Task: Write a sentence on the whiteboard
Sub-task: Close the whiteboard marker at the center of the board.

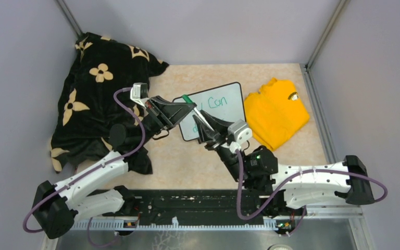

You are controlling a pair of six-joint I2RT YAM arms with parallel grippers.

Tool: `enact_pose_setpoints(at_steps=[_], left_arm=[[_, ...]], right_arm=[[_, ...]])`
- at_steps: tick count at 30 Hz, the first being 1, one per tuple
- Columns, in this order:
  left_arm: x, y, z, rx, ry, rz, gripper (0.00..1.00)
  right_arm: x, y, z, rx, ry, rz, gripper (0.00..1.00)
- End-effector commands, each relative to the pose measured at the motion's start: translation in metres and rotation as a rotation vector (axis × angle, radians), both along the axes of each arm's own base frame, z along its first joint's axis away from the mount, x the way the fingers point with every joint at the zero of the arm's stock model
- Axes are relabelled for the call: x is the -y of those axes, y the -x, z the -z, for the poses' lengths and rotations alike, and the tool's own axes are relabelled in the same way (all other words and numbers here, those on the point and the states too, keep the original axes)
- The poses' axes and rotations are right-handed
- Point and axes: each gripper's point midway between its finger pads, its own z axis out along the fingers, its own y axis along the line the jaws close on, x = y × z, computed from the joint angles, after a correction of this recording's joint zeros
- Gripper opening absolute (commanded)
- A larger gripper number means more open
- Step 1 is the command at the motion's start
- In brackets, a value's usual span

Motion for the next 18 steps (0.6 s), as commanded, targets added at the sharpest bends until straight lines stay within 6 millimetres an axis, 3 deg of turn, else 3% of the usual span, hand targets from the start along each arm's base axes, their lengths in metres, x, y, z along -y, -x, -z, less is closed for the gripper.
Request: enact_pose_setpoints(at_steps=[1, 5, 11, 18], left_arm=[[-0.001, -0.003, 0.009, 0.023, -0.078, -0.062, 0.0], [-0.005, -0.011, 0.021, 0.011, -0.155, -0.137, 0.0], [-0.008, -0.02, 0.055, 0.01, -0.381, -0.214, 0.0], [-0.027, -0.012, 0.097, 0.11, -0.722, -0.284, 0.0]], right_arm=[[-0.005, 0.007, -0.011, -0.045, 0.04, -0.094, 0.37], [-0.005, 0.012, -0.004, -0.114, 0.082, -0.165, 0.54], [0.01, 0.022, 0.021, -0.225, 0.17, -0.243, 0.57], [0.036, 0.033, 0.046, -0.371, 0.204, -0.297, 0.57]])
